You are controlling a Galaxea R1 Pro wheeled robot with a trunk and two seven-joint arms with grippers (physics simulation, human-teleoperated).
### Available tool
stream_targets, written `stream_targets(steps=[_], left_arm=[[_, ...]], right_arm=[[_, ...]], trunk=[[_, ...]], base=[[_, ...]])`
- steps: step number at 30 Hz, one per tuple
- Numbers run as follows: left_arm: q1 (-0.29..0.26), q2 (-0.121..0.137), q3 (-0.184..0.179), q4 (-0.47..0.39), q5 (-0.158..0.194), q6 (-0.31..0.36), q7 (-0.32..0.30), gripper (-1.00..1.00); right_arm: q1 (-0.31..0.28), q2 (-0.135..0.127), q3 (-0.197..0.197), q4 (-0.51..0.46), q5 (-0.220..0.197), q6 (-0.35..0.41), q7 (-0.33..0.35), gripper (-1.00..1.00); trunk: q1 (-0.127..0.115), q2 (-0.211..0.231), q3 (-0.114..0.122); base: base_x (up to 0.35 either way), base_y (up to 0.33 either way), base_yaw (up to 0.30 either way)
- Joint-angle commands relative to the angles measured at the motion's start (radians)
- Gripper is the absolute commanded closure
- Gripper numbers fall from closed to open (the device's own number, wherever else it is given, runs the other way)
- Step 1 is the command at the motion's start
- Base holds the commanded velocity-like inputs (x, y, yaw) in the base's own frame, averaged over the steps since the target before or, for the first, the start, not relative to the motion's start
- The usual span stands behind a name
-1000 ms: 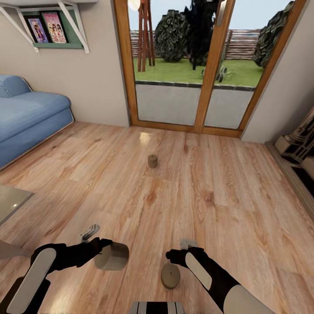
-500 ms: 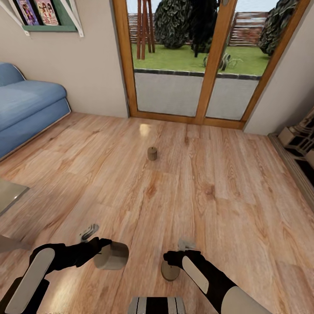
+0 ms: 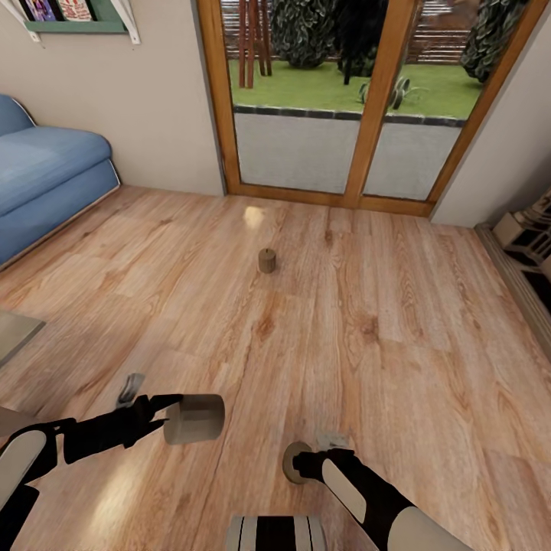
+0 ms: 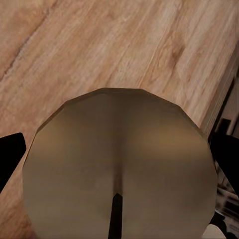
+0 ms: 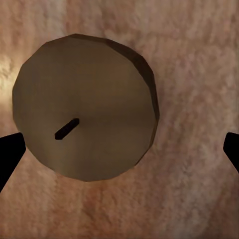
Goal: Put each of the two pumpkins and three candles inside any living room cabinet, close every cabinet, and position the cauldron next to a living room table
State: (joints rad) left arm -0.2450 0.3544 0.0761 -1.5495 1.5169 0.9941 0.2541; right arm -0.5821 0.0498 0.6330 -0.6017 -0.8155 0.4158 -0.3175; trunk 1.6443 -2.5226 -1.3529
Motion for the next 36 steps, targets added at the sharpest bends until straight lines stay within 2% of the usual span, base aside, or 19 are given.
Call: stream_targets(steps=[1, 10, 18, 36], left_arm=[[0.000, 0.001, 0.001, 0.000, 0.012, 0.003, 0.008, 1.00], [0.000, 0.002, 0.001, 0.001, 0.012, 0.003, 0.007, 1.00], [0.000, 0.003, 0.001, 0.002, 0.012, 0.003, 0.007, 1.00], [0.000, 0.001, 0.001, 0.002, 0.012, 0.003, 0.008, 1.00]], right_arm=[[-0.001, -0.001, 0.005, -0.002, -0.005, 0.001, -0.009, -1.00], [-0.001, -0.001, 0.006, -0.003, 0.000, -0.006, -0.005, -1.00], [-0.001, -0.002, 0.029, -0.002, 0.001, -0.060, 0.079, -1.00], [-0.001, -0.002, 0.030, 0.000, 0.000, -0.075, 0.082, -1.00]], trunk=[[0.000, 0.000, -0.001], [0.000, 0.000, -0.001], [0.000, 0.000, -0.001], [0.000, 0.000, -0.001]], base=[[0.000, 0.000, 0.000], [0.000, 0.000, 0.000], [0.000, 0.000, 0.000], [0.039, -0.008, 0.000]])
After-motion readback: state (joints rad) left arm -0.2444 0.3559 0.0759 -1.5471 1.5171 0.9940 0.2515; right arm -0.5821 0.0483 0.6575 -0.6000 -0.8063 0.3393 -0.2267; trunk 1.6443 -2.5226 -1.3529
